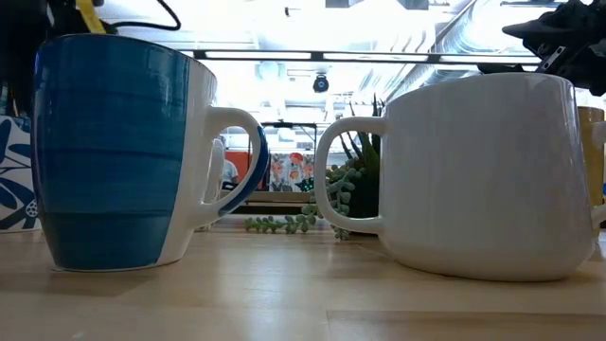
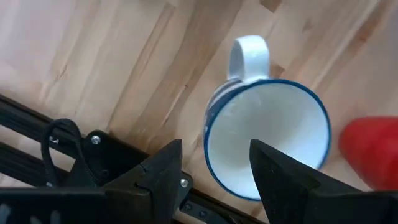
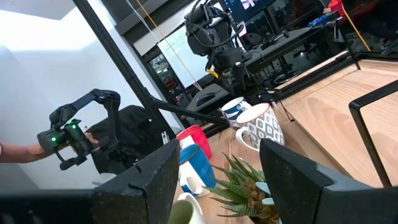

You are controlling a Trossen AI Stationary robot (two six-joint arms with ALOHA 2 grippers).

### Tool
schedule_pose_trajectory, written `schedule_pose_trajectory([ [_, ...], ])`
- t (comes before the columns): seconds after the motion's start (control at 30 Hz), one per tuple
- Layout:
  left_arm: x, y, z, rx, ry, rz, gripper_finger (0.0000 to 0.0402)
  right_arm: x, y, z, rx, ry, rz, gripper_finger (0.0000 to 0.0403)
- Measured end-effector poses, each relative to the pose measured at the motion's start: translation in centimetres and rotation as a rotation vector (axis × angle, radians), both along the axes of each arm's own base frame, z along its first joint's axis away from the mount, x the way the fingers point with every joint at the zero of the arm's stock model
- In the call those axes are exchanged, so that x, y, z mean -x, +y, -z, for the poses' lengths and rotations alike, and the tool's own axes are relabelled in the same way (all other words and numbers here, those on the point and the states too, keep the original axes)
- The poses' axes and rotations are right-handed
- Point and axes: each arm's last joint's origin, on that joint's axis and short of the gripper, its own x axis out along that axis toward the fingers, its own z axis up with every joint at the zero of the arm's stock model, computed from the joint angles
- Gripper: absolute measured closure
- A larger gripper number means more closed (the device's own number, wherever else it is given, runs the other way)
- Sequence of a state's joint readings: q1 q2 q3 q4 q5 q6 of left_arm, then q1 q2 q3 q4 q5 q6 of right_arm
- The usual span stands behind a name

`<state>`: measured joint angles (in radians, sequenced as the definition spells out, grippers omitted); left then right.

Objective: Place coffee mugs
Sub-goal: Put the blue patterned mug on the shelf

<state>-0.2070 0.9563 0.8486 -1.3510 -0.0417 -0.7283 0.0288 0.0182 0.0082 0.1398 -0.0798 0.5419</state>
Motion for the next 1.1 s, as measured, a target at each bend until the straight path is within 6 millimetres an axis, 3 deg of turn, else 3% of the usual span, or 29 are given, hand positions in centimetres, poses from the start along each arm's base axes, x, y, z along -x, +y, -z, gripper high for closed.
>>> schedule_pose_trajectory([
  [0.47, -1.4, -1.1, 1.5, -0.121, 0.044, 0.068, 0.0224, 0.0, 0.0, 0.0, -0.021, 0.002, -0.002, 0.0192],
  [1.1, -3.2, -2.4, 3.0, -0.161, 0.097, 0.251, 0.0222, 0.0, 0.0, 0.0, -0.043, 0.005, -0.016, 0.0192],
])
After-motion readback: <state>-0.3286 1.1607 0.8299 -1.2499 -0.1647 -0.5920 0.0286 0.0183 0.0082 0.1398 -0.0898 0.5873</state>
